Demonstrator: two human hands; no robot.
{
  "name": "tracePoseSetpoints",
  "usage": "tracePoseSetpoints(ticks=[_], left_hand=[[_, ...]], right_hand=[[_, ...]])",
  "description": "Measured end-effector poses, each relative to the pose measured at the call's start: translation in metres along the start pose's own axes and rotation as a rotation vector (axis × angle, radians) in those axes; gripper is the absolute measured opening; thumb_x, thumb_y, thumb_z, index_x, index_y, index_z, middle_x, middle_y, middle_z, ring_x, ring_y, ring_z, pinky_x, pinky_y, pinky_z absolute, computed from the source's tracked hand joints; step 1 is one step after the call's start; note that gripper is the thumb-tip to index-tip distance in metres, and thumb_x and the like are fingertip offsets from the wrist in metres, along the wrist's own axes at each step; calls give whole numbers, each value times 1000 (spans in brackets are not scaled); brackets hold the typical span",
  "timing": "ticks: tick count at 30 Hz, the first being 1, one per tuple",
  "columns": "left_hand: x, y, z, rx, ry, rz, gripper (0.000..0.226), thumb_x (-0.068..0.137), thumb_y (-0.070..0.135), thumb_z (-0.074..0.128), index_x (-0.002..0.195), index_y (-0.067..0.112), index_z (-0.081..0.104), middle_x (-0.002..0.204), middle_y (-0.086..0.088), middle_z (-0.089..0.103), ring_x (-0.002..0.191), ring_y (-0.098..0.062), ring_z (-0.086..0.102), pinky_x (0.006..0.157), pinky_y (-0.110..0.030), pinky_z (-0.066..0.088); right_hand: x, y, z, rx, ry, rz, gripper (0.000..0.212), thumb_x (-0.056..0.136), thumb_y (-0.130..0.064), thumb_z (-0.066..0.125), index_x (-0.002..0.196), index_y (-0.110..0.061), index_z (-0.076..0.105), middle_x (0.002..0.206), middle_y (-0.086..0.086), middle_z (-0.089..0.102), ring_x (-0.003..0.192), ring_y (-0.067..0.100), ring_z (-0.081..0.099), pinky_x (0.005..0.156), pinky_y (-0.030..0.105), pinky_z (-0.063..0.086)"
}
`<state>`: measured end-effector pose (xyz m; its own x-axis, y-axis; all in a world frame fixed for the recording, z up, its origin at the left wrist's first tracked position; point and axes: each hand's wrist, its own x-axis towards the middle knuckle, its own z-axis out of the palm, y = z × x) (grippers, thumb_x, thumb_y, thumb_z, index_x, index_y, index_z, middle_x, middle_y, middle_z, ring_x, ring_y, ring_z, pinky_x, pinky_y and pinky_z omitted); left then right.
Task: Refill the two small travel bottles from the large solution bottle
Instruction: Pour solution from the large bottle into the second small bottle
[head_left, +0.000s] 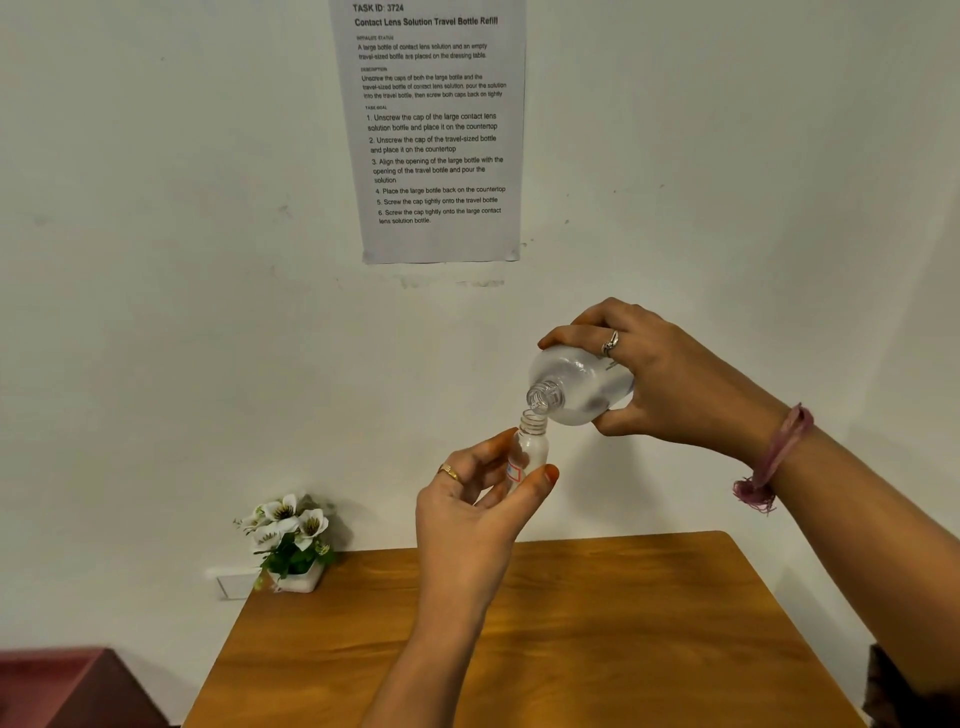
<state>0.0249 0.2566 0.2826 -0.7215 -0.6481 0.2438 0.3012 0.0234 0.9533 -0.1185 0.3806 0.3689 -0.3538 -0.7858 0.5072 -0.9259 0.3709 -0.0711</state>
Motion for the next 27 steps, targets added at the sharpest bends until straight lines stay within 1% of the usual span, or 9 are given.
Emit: tracePoseSetpoints(ticks=[5, 10, 14, 17, 19, 23, 27], left_hand=[[-1, 0, 0, -1, 2, -5, 37, 68, 8, 82, 101, 20, 72, 93, 3, 76, 91, -9, 71, 84, -34, 59], [-1, 1, 0, -3, 12, -5, 36, 67, 8, 82, 100, 20, 72, 92, 3, 76, 88, -6, 71, 83, -33, 59], [-1, 1, -1, 2, 10, -6, 37, 68, 8, 82, 101, 20, 72, 93, 2, 76, 89, -7, 70, 83, -34, 59], [-2, 2, -1, 2, 13, -2, 37, 67, 8, 83, 101, 19, 72, 94, 2, 76, 89, -8, 71, 83, -34, 59], [-2, 2, -1, -4, 14, 0, 37, 67, 8, 82, 101, 20, 72, 93, 2, 76, 89, -7, 71, 82, -32, 59], [-3, 3, -1, -16, 11, 2, 37, 67, 7, 82, 100, 20, 72, 93, 3, 76, 88, -5, 71, 81, -27, 59], [-3, 2, 0, -22, 12, 4, 36, 68, 7, 82, 99, 21, 72, 93, 4, 76, 88, -4, 70, 80, -24, 58]], right_hand=[[1, -2, -2, -37, -8, -12, 74, 67, -18, 80, 132, -30, 47, 123, -2, 49, 101, 8, 38, 83, 21, 37], [2, -3, -4, -48, -16, -22, 73, 67, -16, 79, 132, -31, 48, 122, -2, 49, 104, 15, 45, 84, 23, 39], [2, -3, -5, -61, -22, -23, 73, 67, -16, 78, 132, -33, 47, 122, -3, 48, 102, 11, 42, 83, 22, 38], [3, -4, -6, -68, -24, -28, 73, 67, -16, 77, 132, -33, 47, 121, -4, 48, 102, 12, 43, 84, 24, 42], [3, -5, -7, -66, -22, -32, 73, 68, -15, 76, 132, -33, 47, 121, -3, 48, 103, 14, 45, 84, 26, 43], [3, -6, -9, -83, -27, -32, 73, 69, -16, 77, 132, -33, 46, 123, -3, 48, 102, 9, 39, 82, 21, 37], [3, -6, -9, -105, -31, -33, 73, 68, -16, 77, 133, -32, 46, 124, -2, 48, 106, 15, 45, 82, 22, 38]])
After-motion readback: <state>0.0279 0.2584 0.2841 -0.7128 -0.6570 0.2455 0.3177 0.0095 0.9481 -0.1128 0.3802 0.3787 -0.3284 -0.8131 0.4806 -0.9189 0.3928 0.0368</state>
